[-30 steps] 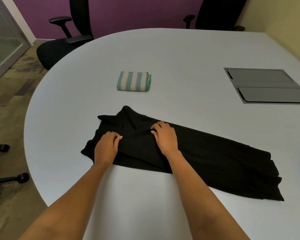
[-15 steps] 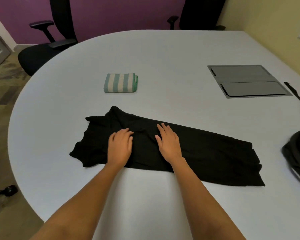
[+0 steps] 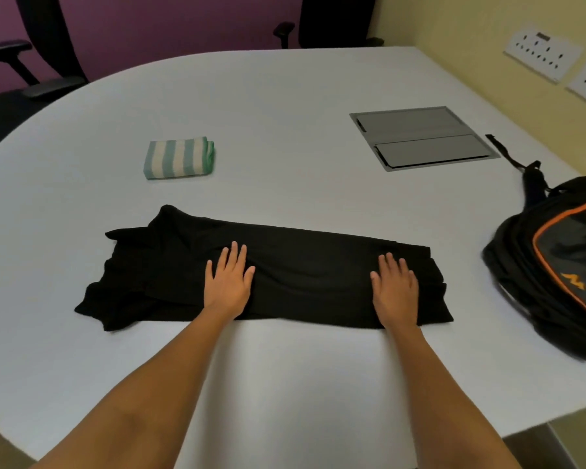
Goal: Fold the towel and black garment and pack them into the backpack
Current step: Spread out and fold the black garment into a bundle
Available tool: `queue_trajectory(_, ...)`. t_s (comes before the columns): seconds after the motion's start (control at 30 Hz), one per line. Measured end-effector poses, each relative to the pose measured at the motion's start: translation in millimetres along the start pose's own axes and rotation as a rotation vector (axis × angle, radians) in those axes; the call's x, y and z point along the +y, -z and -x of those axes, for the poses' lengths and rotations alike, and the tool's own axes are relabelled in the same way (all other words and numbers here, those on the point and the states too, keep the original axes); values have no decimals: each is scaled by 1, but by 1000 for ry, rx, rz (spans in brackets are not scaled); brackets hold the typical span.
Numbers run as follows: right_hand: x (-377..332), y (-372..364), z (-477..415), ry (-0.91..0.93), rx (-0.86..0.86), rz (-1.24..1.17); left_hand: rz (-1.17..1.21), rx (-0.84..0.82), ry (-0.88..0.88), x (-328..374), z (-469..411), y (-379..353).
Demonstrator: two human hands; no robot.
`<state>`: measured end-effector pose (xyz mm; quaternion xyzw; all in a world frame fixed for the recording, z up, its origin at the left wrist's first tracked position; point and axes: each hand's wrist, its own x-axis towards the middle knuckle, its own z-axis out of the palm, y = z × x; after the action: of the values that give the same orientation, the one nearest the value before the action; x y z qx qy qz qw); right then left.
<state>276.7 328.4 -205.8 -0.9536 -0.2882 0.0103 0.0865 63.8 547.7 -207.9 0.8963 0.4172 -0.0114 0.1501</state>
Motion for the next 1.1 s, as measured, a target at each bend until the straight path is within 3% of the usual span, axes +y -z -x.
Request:
queue_trajectory(0.1,34,12,7,-112,141,-161,10,58,0,17,11,-8)
queue_trajectory(0.27,70,24,10,55,188,-149,68,110,59,33,33,-28)
queue_trajectory(0.43,64,42,-10,85,320,-204,57,88,100,30,39,-35)
queue_trajectory(0.63,63,41,-40,-45,46,-5,34,68,136,35,34,-28)
queue_trajectory(0.7,63,40,-41,-103,41,-99,81,169,138,39,30,-21)
queue_trajectory(0.8,62,38,-37,-133,163,-279,59,280,19,39,20,-11)
queue_trajectory(0.93,66,31,-27,-101,246,-406,-44,190,-57,38,-6,-1)
queue_trajectory(1.03,68,30,-14,-247,282,-662,-46,157,-67,34,-26,8)
queue_trajectory(1.1,70,28,-6,-325,272,-711,-36,134,-101,31,-36,17)
